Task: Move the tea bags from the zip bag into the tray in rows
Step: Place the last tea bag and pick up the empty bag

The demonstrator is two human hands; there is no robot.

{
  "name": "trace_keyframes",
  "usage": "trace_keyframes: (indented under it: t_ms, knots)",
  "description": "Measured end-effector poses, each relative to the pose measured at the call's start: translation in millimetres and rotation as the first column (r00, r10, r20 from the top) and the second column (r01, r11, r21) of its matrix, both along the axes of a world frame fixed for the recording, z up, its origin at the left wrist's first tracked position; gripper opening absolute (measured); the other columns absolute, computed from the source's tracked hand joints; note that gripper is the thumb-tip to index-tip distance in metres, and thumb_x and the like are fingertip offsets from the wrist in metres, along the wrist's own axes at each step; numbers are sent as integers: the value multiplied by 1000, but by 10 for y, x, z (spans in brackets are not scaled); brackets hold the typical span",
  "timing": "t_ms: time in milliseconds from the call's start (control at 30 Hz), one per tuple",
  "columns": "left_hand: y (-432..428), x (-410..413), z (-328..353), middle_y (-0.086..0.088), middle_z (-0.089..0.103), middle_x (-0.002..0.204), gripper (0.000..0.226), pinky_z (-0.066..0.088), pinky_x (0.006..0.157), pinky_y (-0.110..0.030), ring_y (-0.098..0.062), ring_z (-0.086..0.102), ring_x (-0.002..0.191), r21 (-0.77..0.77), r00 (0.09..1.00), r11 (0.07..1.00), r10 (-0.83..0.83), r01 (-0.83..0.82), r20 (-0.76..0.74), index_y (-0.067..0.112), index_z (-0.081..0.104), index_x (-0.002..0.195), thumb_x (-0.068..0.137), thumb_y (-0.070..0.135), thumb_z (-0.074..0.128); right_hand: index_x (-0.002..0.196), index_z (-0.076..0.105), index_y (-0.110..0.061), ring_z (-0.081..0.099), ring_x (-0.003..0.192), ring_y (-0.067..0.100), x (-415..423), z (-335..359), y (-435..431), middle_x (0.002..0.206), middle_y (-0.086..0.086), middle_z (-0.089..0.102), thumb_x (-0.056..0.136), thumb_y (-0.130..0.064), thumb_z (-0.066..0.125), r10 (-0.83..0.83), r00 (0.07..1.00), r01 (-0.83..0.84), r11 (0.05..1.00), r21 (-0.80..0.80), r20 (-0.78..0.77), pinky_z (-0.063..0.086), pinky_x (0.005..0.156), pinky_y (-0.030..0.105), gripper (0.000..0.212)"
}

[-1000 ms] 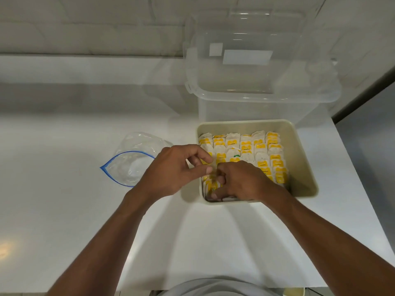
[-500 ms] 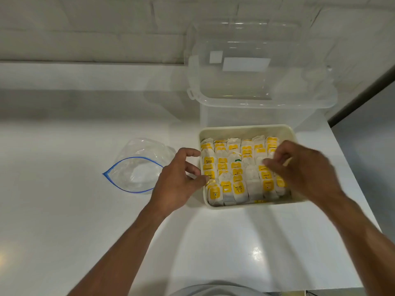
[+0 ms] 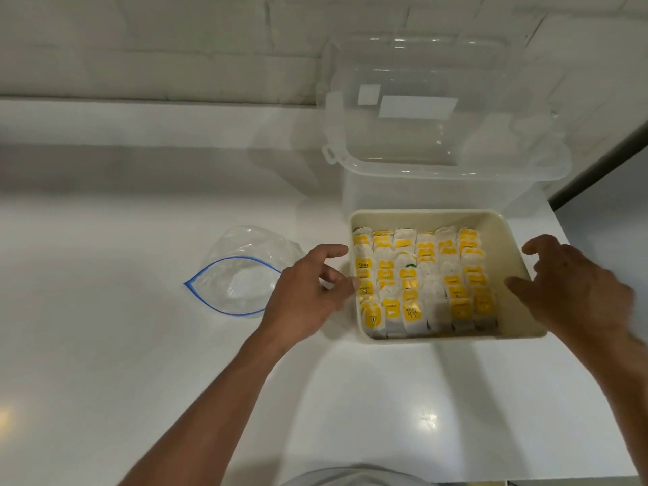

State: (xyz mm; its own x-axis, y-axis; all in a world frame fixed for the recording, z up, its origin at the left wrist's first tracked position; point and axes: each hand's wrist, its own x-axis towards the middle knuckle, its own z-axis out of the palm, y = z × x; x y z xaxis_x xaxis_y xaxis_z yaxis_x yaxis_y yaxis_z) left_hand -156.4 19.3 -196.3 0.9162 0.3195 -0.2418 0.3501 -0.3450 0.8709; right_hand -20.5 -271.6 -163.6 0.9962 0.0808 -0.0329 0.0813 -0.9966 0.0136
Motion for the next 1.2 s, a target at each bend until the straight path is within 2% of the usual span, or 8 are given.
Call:
trace_keyframes:
  t_ms: [200,267,533,633,800,1033,1133,1200]
  knots:
    - [684,-311,50,22,67,82,21,52,70,-30,-2,61,57,392,984,904,135,-169,113,37,63,105,85,37,72,90,62,-39,59,75,-6,-328,345,932,87,-28,65,79,-59,65,271,959,-212,877,432,-79,43,67,21,23]
    - [895,-404,17,21,65,89,26,52,72,-32,-7,64,69,520,981,832,173,-192,87,40,61,107,84,40,72,88,64,-36,61,77,-4,-480,364,1334,81,-27,67,79,-55,67,394,915,-296,805,514,-90,46,68,24,21]
    - [1300,-691,-204,-1,50,136,89,46,84,-44,-33,48,116,787,990,611,44,82,-137,39,49,137,58,70,73,132,41,-33,60,105,27,-786,-139,2366,121,-4,56,83,-42,68,723,651,-688,691,223,-230,37,72,32,56]
    - [1301,-739,-304,-1,36,151,108,41,93,-43,-32,44,126,762,958,601,-19,240,-287,45,27,150,58,72,76,139,31,-28,62,99,31,-851,-343,2493,122,2,51,81,-35,71,713,656,-712,694,112,-249,34,70,35,70]
    - [1282,-698,-404,0,28,154,108,43,92,-38,-27,49,122,765,961,597,-42,243,-273,45,14,154,67,60,77,142,26,-28,64,95,34,-865,-504,2551,122,5,52,84,-20,67,687,693,-690,720,77,-219,37,68,37,72]
    - [1432,-712,-322,15,45,137,86,50,90,-34,-12,54,114,610,993,786,-40,101,-113,43,39,142,68,60,79,123,54,-31,57,109,26,-741,-437,2525,117,-2,59,88,-20,55,674,718,-636,736,231,-172,40,79,35,37]
    - [1572,-754,-178,20,45,128,91,49,84,-19,1,55,101,377,993,920,-81,107,-85,45,49,134,53,66,85,115,63,-33,57,104,22,-576,-234,2458,107,-3,61,87,-24,60,697,707,-605,684,407,-122,44,83,32,29]
    - [1627,-765,-70,22,51,120,70,45,72,-10,3,59,93,294,996,952,-78,88,-44,45,62,118,54,57,88,111,69,-29,59,92,18,-459,-27,2394,96,-4,62,86,-23,68,728,678,-597,630,497,-108,43,81,28,25]
